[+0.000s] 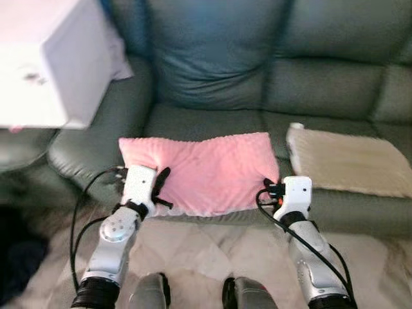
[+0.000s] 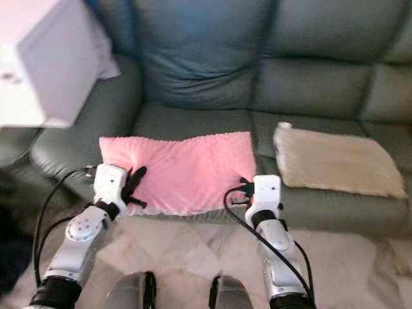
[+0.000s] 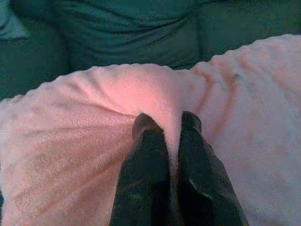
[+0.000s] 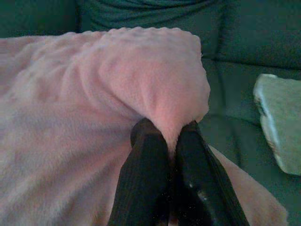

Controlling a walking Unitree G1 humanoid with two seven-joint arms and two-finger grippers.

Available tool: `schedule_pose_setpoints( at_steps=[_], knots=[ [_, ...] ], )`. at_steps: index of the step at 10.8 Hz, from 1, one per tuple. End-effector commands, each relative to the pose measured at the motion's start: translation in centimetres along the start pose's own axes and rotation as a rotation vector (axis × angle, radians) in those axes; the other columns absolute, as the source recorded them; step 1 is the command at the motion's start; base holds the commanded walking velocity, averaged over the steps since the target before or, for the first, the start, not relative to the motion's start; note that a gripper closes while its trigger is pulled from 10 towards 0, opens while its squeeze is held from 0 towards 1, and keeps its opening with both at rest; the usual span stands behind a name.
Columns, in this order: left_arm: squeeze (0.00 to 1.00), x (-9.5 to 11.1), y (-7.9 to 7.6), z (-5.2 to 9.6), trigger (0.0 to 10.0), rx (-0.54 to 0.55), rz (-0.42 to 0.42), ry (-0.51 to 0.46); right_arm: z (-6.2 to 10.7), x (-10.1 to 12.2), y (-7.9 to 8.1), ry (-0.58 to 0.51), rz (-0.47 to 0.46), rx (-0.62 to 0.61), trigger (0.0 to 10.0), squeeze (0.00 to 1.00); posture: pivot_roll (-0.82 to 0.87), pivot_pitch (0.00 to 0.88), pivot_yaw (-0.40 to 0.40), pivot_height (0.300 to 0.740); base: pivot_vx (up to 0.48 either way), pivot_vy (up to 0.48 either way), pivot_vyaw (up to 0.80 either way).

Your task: Move the pillow to the sofa

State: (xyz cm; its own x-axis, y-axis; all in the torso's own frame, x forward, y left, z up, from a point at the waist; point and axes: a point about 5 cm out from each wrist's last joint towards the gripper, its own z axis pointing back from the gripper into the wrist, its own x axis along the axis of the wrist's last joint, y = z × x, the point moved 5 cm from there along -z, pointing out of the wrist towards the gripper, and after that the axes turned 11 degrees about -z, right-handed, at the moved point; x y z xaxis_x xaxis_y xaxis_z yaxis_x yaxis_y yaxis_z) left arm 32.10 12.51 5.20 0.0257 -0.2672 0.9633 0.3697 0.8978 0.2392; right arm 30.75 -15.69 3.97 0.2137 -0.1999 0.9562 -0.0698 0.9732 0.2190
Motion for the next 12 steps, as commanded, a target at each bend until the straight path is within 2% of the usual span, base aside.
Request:
schedule_pose_setpoints(
  at_steps=[1, 6, 10, 12],
  knots=[
    [0.00, 0.87, -0.17, -0.40, 10.0, -0.009, -0.005, -0.034, 0.14, 0.54, -0.42, -0.022, 0.008, -0.006, 10.0, 0.00, -0.08, 0.118, -0.045, 0.740, 0.334, 0.000, 0.00],
    [0.00, 0.86, -0.39, -0.40, 10.0, -0.018, -0.001, -0.036, 0.21, 0.42, -0.62, -0.016, 0.013, -0.015, 10.0, 0.00, -0.08, 0.122, -0.043, 0.740, 0.335, 0.000, 0.00],
    [0.00, 0.71, -0.41, -0.35, 10.0, -0.024, -0.007, -0.027, 0.37, 0.28, -0.69, -0.017, 0.014, -0.020, 10.0, 0.00, -0.08, 0.129, -0.039, 0.740, 0.334, 0.333, 0.00],
    [0.00, 0.61, -0.47, -0.37, 10.0, -0.024, -0.008, -0.021, 0.40, 0.31, -0.67, -0.019, 0.012, -0.017, 10.0, 0.00, -0.08, 0.130, -0.038, 0.740, 0.124, 0.172, 0.00]
  ],
)
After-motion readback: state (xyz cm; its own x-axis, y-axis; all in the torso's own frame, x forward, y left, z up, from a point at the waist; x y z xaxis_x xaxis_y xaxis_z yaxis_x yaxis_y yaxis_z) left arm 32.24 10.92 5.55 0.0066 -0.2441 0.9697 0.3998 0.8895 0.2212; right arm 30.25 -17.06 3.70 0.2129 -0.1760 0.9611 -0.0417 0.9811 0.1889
